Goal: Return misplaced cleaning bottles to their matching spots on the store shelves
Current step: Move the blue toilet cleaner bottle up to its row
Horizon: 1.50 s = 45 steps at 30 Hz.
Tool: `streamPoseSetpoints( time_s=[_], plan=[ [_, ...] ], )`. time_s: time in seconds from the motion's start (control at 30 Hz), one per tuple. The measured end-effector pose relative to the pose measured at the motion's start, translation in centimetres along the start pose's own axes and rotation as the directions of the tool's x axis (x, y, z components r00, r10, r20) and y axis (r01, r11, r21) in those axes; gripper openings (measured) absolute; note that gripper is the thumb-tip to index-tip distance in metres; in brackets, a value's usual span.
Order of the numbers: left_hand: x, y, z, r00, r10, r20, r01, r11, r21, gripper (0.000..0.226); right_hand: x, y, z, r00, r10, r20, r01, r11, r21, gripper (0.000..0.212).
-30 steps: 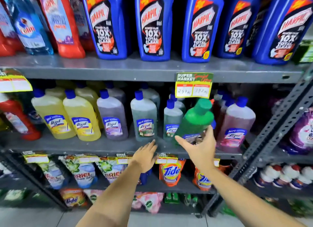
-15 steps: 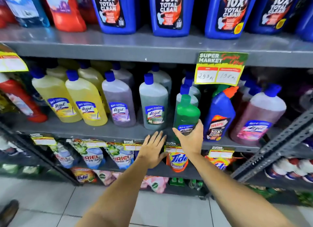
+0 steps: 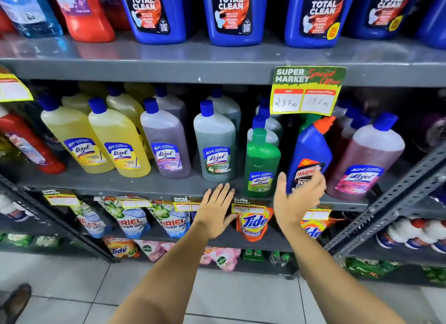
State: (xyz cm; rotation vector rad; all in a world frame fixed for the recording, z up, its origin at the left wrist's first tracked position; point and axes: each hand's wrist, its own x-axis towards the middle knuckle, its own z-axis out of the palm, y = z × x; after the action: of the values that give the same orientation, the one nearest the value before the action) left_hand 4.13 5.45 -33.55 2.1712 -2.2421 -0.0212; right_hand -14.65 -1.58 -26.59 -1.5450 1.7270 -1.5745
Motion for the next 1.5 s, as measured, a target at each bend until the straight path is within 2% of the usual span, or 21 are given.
streamPoseSetpoints(
  time_s=[0.1,0.23,0.43,0.5,0.53,0.6,0.67,0.7,0.77,0.83,0.87,0.9,0.97,1.07,1.17,1.3,1.4,1.5],
  plan=[
    [0.0,0.2,0.0,1.0,-0.006,0.011,0.006,1.0,0.01,0.083,3.0,0.9,-0.6,0.995,0.095,0.002,-0.095,0.991,-0.09,0.1],
    [0.0,0.5,-0.3,0.998,-0.035,0.045,0.034,0.999,0.026,0.072,5.3,2.1,-0.2,0.981,0.152,0.124,-0.146,0.988,-0.06,0.119],
    [0.1,0.5,-1.2,0.994,-0.016,0.111,0.009,0.998,0.065,0.075,6.6,1.9,-0.5,0.965,0.208,0.161,-0.217,0.975,0.042,0.111],
    [-0.1,0.3,-1.7,0.993,-0.006,0.115,-0.006,0.995,0.104,0.068,6.2,1.7,-1.3,0.965,0.211,0.159,-0.226,0.97,0.088,0.11],
    [-0.3,0.2,-2.2,0.997,0.008,0.083,-0.018,0.993,0.12,0.062,5.7,1.5,-2.0,0.968,0.195,0.159,-0.212,0.972,0.102,0.108],
    [-0.5,0.3,-4.2,0.99,0.102,-0.102,-0.09,0.989,0.121,0.059,4.5,0.9,-3.9,0.977,0.153,0.151,-0.173,0.977,0.126,0.102],
    [-0.5,1.0,-7.4,0.913,0.228,-0.339,-0.234,0.972,0.023,0.052,3.0,0.0,-6.2,0.984,0.13,0.124,-0.15,0.975,0.167,0.097],
    [-0.2,1.6,-9.5,0.845,0.262,-0.466,-0.303,0.953,-0.015,0.047,2.4,-0.5,-7.3,0.988,0.113,0.108,-0.131,0.974,0.185,0.097],
    [0.7,3.4,-14.4,0.656,0.284,-0.699,-0.385,0.923,0.014,0.039,1.9,-1.7,-9.5,0.992,0.082,0.096,-0.101,0.972,0.212,0.101],
    [2.0,5.2,-19.7,0.473,0.268,-0.839,-0.385,0.92,0.076,0.036,2.3,-3.6,-11.5,0.995,0.037,0.096,-0.062,0.959,0.276,0.105],
    [2.8,6.0,-22.3,0.414,0.265,-0.871,-0.37,0.923,0.105,0.036,2.8,-4.8,-12.5,0.996,-0.002,0.09,-0.026,0.949,0.315,0.108],
    [3.6,6.6,-24.8,0.385,0.261,-0.885,-0.343,0.931,0.125,0.036,3.5,-6.2,-13.6,0.996,-0.052,0.073,0.024,0.937,0.349,0.108],
    [5.2,7.0,-28.6,0.41,0.224,-0.884,-0.269,0.956,0.118,0.039,5.4,-9.3,-15.3,0.989,-0.14,0.035,0.115,0.911,0.396,0.1],
    [7.0,5.9,-31.1,0.529,0.139,-0.837,-0.213,0.977,0.028,0.045,9.5,-13.9,-17.6,0.972,-0.235,-0.025,0.218,0.849,0.482,0.092],
    [7.8,5.3,-31.3,0.614,0.173,-0.77,-0.167,0.982,0.088,0.042,13.7,-18.3,-19.1,0.95,-0.294,-0.109,0.312,0.853,0.419,0.096],
    [7.7,5.6,-31.5,0.614,0.151,-0.775,-0.143,0.987,0.079,0.036,18.3,-22.5,-19.0,0.937,-0.317,-0.149,0.347,0.896,0.276,0.106],
    [7.6,5.4,-31.2,0.597,0.149,-0.788,-0.141,0.987,0.08,0.037,20.7,-24.0,-17.7,0.956,-0.276,-0.1,0.292,0.93,0.225,0.103],
    [7.7,5.4,-30.8,0.588,0.134,-0.798,-0.128,0.989,0.073,0.04,22.3,-24.0,-16.3,0.974,-0.224,-0.024,0.225,0.966,0.127,0.11]
  ],
)
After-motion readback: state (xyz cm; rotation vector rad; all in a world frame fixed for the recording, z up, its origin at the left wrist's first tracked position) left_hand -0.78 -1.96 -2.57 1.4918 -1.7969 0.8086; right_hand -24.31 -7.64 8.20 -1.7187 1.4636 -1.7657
